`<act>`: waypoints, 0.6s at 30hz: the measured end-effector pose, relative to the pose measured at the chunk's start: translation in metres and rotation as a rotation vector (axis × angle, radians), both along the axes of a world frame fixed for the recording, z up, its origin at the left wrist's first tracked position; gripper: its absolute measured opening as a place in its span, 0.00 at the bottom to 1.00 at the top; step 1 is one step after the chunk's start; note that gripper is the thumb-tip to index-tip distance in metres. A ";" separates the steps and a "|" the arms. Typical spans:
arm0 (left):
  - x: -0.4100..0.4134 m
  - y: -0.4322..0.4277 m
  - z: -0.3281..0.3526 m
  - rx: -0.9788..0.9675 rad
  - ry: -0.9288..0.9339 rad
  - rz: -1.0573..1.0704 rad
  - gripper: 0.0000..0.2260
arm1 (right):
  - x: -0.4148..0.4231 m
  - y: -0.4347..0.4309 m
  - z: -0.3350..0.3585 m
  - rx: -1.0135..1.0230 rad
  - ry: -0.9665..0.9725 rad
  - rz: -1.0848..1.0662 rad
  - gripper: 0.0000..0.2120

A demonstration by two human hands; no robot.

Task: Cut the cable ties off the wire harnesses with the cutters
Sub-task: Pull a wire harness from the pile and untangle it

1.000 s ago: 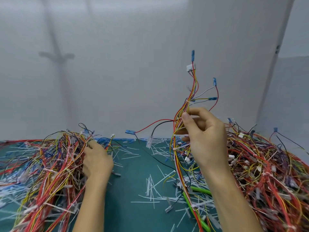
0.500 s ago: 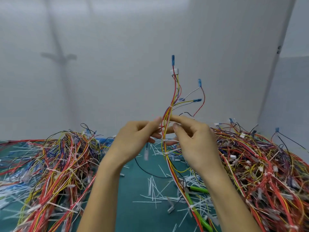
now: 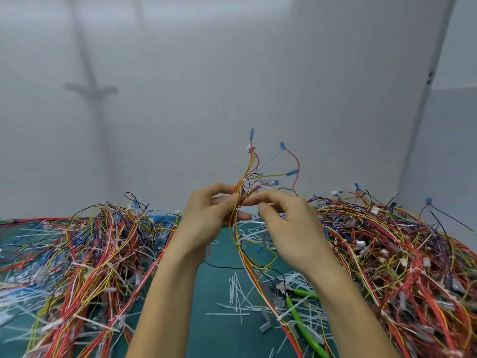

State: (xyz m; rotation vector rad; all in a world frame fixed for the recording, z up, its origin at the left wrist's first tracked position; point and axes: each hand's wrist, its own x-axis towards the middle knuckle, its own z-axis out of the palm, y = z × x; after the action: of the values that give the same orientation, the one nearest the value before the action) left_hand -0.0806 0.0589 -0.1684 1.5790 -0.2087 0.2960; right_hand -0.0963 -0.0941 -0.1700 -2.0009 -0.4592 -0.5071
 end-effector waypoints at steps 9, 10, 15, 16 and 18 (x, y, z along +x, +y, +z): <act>0.009 0.002 -0.003 -0.357 0.050 -0.060 0.07 | 0.004 -0.012 0.002 0.094 0.219 0.126 0.10; 0.009 0.003 -0.003 -0.409 0.062 -0.085 0.09 | 0.004 -0.012 0.001 0.065 0.228 0.130 0.11; 0.010 0.008 -0.003 -0.573 0.107 -0.182 0.13 | 0.004 -0.010 -0.004 -0.176 0.216 0.077 0.10; 0.011 0.008 -0.003 -0.592 0.111 -0.197 0.11 | 0.004 -0.009 -0.005 -0.213 0.221 0.087 0.10; 0.011 0.006 -0.002 -0.635 0.114 -0.235 0.08 | 0.001 -0.006 -0.007 -0.251 0.211 0.103 0.10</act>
State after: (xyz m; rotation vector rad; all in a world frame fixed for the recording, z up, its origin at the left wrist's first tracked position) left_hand -0.0697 0.0648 -0.1704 0.9285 -0.1856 0.0719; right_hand -0.0951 -0.1002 -0.1768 -2.2284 -0.5114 -0.1778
